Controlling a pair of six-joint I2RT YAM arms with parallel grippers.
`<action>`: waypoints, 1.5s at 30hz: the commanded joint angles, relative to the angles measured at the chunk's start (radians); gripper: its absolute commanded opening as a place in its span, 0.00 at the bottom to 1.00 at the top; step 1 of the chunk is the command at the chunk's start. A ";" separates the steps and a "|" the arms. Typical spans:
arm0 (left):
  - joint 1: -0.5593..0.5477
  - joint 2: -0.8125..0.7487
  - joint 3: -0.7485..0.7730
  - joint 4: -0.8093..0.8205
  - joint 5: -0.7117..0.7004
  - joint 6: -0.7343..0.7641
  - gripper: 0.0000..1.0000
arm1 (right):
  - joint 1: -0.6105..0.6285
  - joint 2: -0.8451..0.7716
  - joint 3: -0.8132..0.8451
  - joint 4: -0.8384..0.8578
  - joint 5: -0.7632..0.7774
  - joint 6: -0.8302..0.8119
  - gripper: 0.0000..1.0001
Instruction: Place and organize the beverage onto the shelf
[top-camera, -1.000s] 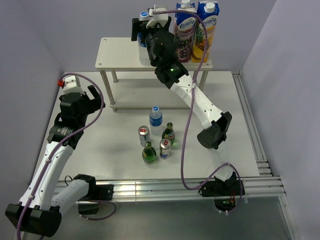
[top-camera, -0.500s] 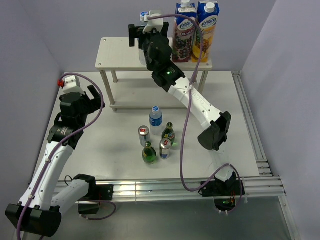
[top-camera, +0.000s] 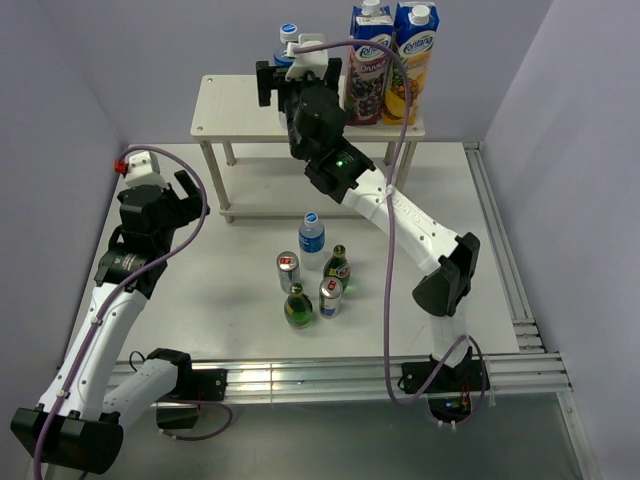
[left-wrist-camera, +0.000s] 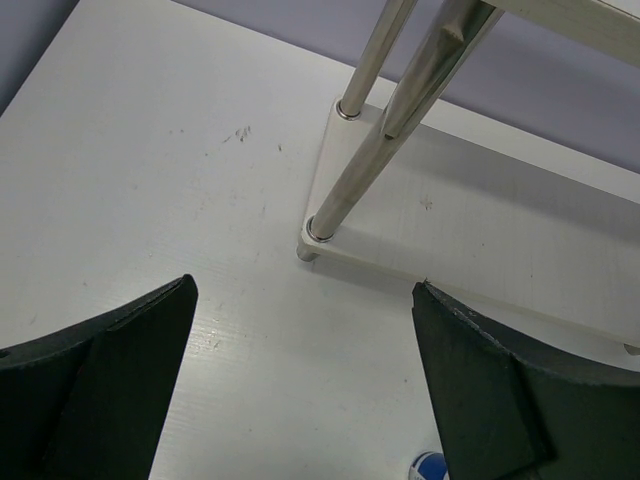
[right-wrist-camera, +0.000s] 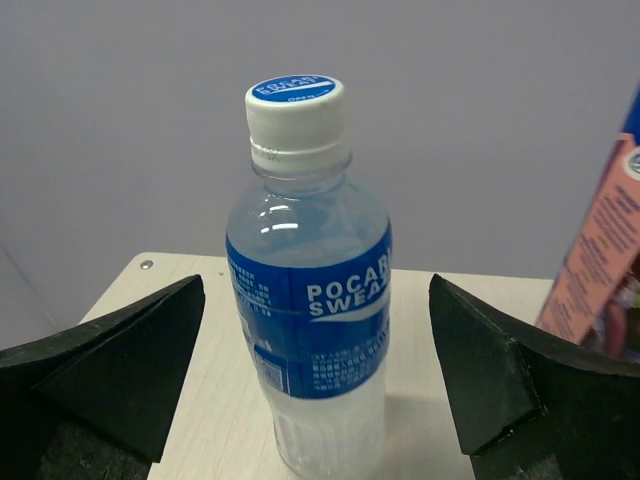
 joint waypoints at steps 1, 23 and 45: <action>0.005 -0.013 0.008 0.017 -0.017 0.015 0.96 | 0.026 -0.092 -0.047 0.075 0.083 -0.023 1.00; -0.271 0.166 0.017 0.051 0.668 0.138 0.99 | 0.343 -1.053 -1.133 -0.106 0.424 0.394 1.00; -0.526 0.370 -0.079 0.444 0.258 0.101 0.99 | 0.342 -1.341 -1.360 -0.197 0.484 0.423 1.00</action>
